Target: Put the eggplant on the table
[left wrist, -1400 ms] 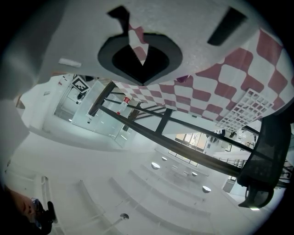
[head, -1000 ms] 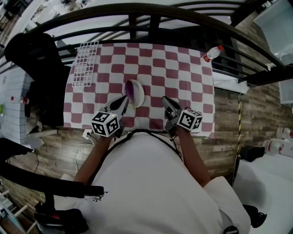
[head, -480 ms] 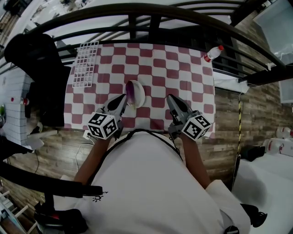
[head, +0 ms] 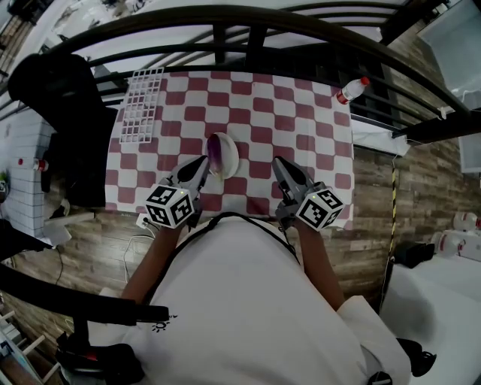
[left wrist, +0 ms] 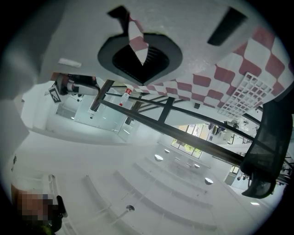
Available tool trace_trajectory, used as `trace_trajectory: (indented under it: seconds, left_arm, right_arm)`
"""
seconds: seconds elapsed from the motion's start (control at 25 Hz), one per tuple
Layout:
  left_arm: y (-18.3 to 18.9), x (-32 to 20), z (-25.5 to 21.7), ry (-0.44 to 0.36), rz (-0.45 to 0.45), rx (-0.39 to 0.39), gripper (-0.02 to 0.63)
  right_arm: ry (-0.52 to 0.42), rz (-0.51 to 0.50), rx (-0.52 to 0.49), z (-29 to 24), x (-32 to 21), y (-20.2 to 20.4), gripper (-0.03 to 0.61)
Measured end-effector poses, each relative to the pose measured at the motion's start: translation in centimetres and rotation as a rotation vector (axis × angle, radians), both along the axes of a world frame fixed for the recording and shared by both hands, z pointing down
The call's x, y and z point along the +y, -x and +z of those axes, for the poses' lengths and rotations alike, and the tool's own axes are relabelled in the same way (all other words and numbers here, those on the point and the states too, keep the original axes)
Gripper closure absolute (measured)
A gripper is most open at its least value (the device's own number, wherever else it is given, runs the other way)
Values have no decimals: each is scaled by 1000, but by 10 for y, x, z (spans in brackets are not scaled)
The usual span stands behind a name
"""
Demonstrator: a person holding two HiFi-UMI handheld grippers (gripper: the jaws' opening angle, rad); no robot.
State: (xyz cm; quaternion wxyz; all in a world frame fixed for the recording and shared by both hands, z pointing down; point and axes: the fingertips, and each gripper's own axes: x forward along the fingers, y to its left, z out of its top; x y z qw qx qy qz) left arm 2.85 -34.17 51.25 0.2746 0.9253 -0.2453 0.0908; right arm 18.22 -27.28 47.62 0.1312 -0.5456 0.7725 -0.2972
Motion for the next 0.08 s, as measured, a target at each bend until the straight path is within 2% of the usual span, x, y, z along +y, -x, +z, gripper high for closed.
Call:
trace_trajectory:
  seconds: [0.08]
  left_arm:
    - [-1, -1, 1, 0, -1, -2, 614]
  right_arm:
    - [2, -2, -1, 1, -1, -1, 572]
